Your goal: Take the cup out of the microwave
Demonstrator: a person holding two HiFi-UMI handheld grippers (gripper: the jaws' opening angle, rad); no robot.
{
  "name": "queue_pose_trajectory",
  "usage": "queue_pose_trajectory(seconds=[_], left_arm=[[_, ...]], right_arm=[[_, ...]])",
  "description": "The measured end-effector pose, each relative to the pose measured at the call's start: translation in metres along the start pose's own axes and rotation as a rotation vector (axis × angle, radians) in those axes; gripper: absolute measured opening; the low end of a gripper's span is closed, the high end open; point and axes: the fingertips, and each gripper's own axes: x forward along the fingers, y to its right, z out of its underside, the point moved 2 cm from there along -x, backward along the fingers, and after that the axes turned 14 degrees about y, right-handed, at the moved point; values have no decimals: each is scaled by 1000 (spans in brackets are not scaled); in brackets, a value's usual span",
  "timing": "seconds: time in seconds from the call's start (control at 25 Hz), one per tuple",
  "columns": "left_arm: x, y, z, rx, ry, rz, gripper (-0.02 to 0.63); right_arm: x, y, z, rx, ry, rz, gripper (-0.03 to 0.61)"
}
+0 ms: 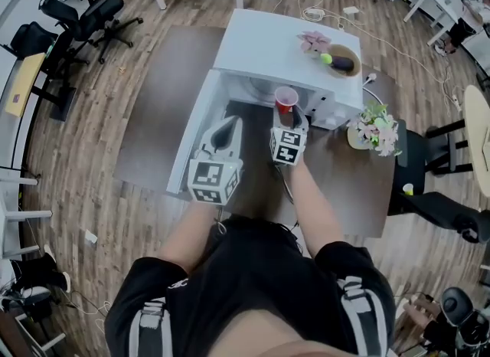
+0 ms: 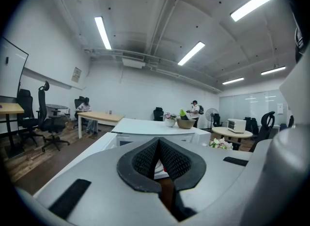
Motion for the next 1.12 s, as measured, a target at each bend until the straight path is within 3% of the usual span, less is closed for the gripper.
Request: queue_pose_trajectory(seconds=[0.36,0.76,1.12], left_arm=[[17,52,1,-15,2,140,-8],[40,117,18,-52,-18,305,-8],[41,148,25,-56,-32,388,-8]], right_arm=[[-72,46,-23,-9,73,105,212],[-142,125,-9,-37,40,285,211],[-179,139,-14,-30,60,334,209]])
